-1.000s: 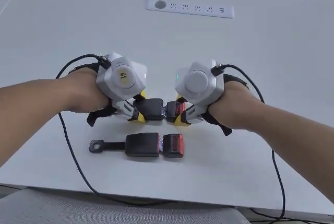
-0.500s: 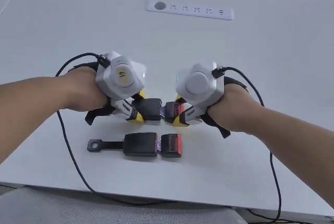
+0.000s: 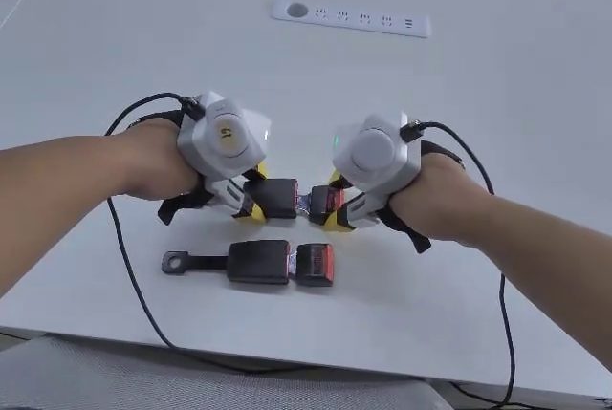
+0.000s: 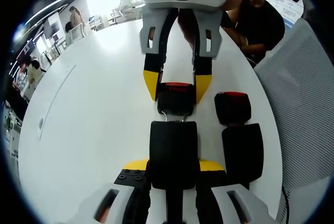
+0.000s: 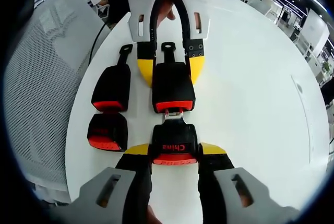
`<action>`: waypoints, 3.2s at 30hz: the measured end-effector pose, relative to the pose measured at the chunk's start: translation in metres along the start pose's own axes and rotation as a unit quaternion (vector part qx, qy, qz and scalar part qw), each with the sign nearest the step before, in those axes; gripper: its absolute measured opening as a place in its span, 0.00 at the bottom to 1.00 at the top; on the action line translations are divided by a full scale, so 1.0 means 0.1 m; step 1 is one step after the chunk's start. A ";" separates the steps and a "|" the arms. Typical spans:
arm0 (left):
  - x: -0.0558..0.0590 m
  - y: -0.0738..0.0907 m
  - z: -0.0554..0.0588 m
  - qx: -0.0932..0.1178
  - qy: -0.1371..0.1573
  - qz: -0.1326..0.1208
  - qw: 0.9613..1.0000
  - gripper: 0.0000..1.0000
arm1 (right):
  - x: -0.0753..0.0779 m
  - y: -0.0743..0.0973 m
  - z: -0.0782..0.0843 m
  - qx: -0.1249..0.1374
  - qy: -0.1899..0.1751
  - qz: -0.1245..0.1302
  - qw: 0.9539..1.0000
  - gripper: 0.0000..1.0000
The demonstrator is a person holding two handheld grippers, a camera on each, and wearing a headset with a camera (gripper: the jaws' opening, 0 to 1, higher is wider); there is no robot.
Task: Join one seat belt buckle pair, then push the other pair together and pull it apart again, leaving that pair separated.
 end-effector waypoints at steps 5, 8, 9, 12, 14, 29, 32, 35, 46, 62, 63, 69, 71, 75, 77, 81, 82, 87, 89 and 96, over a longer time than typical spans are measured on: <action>0.00 0.00 -0.01 0.001 -0.001 0.001 1.000 0.32 | 0.00 0.05 0.06 0.008 0.009 -0.004 1.000 0.32; 0.00 0.00 -0.01 0.000 -0.002 0.002 1.000 0.32 | 0.00 0.06 0.08 0.009 0.013 -0.003 1.000 0.32; 0.00 0.00 -0.01 -0.001 -0.002 0.002 1.000 0.32 | 0.00 0.06 0.09 0.010 0.012 -0.003 1.000 0.32; 0.00 0.00 -0.01 0.001 0.000 0.002 1.000 0.32 | 0.00 0.10 0.16 0.019 0.011 -0.005 1.000 0.33; 0.00 0.00 0.00 0.000 0.001 0.001 1.000 0.32 | 0.00 0.13 0.22 0.023 0.007 -0.004 1.000 0.33; 0.00 0.00 0.00 -0.001 0.007 0.000 1.000 0.33 | -0.12 0.39 0.72 0.002 -0.016 0.009 1.000 0.33; 0.00 0.00 0.00 0.001 0.009 -0.002 1.000 0.33 | -0.13 0.44 0.81 -0.003 -0.021 0.008 1.000 0.33; 0.00 0.01 0.00 0.002 0.011 -0.003 1.000 0.33 | -0.14 0.46 0.85 -0.008 -0.024 0.008 1.000 0.33; 0.01 0.00 0.00 0.001 0.014 -0.004 1.000 0.33 | -0.13 0.49 0.90 -0.017 -0.022 0.003 1.000 0.33; 0.00 0.00 -0.01 -0.007 0.025 -0.009 1.000 0.34 | -0.12 0.51 0.88 -0.017 -0.041 0.036 0.998 0.42; 0.01 0.01 -0.02 -0.009 0.028 -0.013 0.999 0.34 | -0.13 0.53 0.85 -0.005 -0.038 0.041 0.998 0.42; 0.06 0.11 -0.04 -0.010 0.033 -0.023 0.999 0.44 | -0.23 0.66 0.76 0.018 -0.048 0.057 0.997 0.47; 0.04 0.20 -0.06 -0.001 0.043 -0.036 0.998 0.47 | -0.26 0.72 0.75 0.035 -0.058 0.065 0.996 0.48; 0.06 0.37 -0.03 0.002 0.051 -0.062 0.997 0.53 | -0.36 0.82 0.71 0.079 -0.089 0.091 0.989 0.55; 0.09 0.46 0.02 0.002 0.062 -0.070 0.996 0.56 | -0.47 0.83 0.69 0.105 -0.117 0.099 0.983 0.58; 0.20 0.65 0.15 0.005 0.086 -0.089 0.992 0.64 | -0.66 0.82 0.68 0.120 -0.121 0.109 0.979 0.61; 0.22 0.68 0.17 0.006 0.092 -0.091 0.992 0.67 | -0.71 0.81 0.66 0.124 -0.122 0.112 0.978 0.61; 0.40 0.90 0.32 0.007 0.152 -0.089 0.984 0.80 | -0.93 0.78 0.67 0.130 -0.133 0.133 0.974 0.69; 0.45 0.99 0.40 0.007 0.163 -0.097 0.982 0.84 | -0.99 0.80 0.65 0.136 -0.132 0.148 0.971 0.76; 0.58 1.23 0.54 0.008 0.195 -0.120 0.973 0.92 | -1.16 0.84 0.69 0.152 -0.158 0.163 0.962 0.86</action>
Point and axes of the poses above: the centre of the closed fingertips' face, and the gripper's own axes: y roughly backward along the fingers, x roughly to its right, z roughly out of its underside, the point moved 7 cm from there along y, roughly backward along the fingers, and after that the axes turned 15 degrees about -z, right-handed, at the moved point
